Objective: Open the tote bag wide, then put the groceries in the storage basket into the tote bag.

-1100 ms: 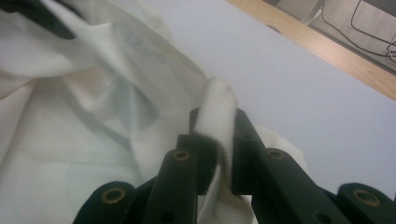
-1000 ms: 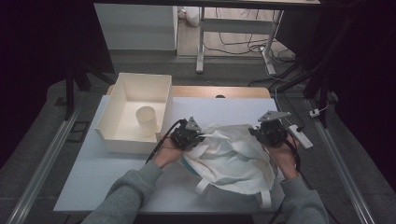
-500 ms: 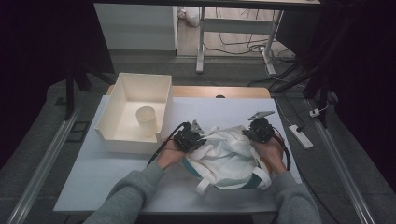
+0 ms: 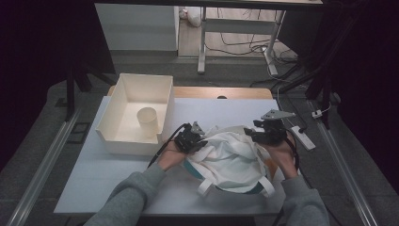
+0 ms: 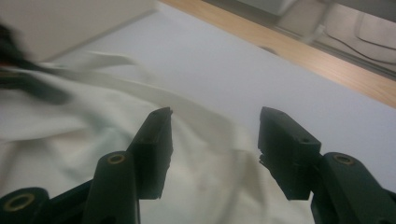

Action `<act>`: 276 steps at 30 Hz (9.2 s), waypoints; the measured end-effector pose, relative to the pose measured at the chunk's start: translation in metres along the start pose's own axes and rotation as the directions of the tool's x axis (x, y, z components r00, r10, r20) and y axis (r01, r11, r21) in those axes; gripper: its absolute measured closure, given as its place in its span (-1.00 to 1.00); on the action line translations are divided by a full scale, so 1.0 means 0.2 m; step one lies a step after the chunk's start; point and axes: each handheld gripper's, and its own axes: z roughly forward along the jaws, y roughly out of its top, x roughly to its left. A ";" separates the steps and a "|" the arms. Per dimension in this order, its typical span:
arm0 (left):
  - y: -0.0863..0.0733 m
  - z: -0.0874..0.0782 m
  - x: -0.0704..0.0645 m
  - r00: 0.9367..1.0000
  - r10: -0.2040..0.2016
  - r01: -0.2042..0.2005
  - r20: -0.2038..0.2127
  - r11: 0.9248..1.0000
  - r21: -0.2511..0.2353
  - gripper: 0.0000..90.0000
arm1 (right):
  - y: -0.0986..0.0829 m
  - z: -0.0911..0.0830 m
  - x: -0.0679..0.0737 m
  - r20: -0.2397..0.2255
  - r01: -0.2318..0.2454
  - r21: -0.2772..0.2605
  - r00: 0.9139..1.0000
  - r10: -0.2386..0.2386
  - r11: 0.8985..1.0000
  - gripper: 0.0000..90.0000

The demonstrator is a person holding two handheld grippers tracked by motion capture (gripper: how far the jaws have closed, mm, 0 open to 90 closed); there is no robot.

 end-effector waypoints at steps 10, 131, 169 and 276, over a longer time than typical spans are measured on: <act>0.00 0.01 0.00 1.000 0.005 -0.005 -0.007 1.000 -0.002 0.91 | 0.01 0.07 0.36 -0.247 0.192 0.187 0.959 -0.143 0.963 0.12; 0.08 -0.20 -0.03 1.000 -0.009 0.013 0.030 0.989 -0.148 -0.25 | -0.01 0.25 0.08 -0.132 0.043 -0.003 0.990 -0.043 0.999 0.12; -0.03 -0.74 0.11 0.997 -0.069 0.075 0.030 0.954 -0.290 -0.27 | -0.18 -0.05 0.08 -0.080 0.056 -0.111 0.995 -0.065 0.992 -0.05; -0.23 -0.86 0.67 0.919 -0.347 0.289 -0.188 0.916 -0.278 -0.56 | -0.21 0.04 0.13 -0.081 0.092 -0.060 0.992 -0.097 0.994 -0.06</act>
